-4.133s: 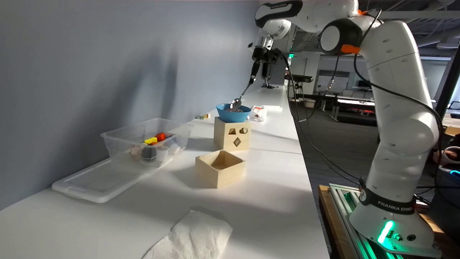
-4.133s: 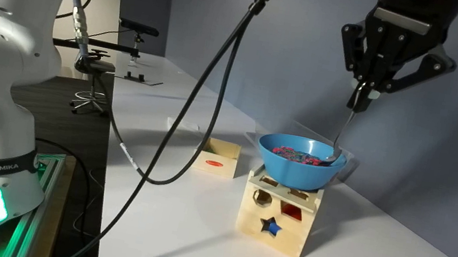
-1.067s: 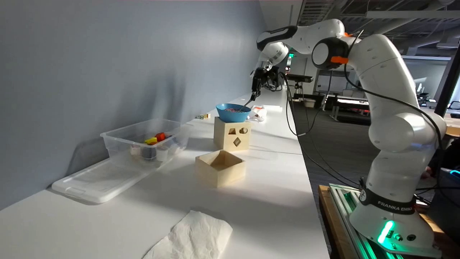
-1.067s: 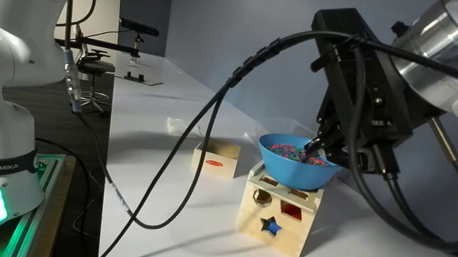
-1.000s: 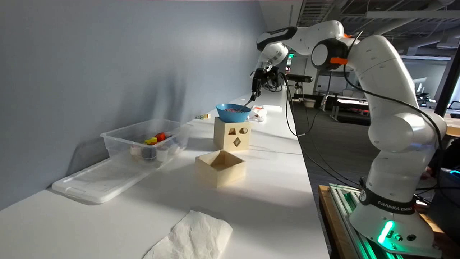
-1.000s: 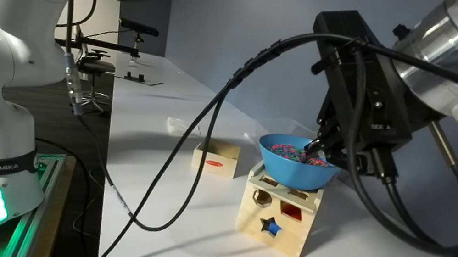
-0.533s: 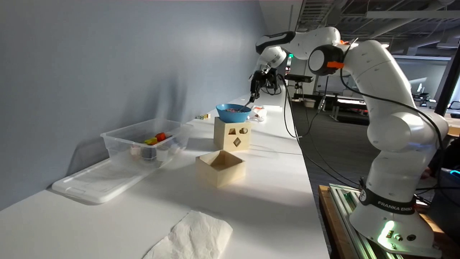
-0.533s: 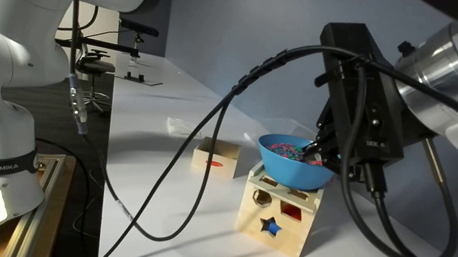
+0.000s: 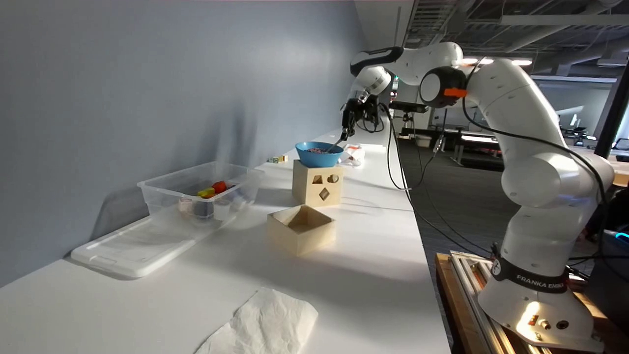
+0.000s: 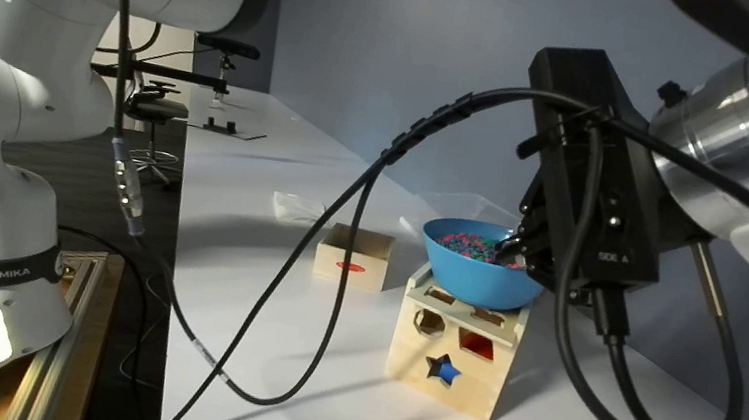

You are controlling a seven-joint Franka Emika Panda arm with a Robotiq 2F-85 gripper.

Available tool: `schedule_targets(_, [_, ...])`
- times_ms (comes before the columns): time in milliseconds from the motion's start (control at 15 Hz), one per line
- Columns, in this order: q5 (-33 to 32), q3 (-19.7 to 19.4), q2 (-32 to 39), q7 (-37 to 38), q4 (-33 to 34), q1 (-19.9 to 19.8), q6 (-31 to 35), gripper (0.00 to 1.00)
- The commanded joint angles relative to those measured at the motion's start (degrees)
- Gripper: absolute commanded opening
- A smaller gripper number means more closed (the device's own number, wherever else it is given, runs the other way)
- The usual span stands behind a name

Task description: Put half a spoon of the blue bowl's contents into the small crate

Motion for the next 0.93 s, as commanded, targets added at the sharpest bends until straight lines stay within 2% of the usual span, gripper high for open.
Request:
schedule_targets(0, [2.6,1.0,2.3,2.1,3.6,-1.3,-2.2,0.01])
schedule_targets(867, [6.9,2.1,4.3,2.3,5.2,-3.1,-4.0,0.01])
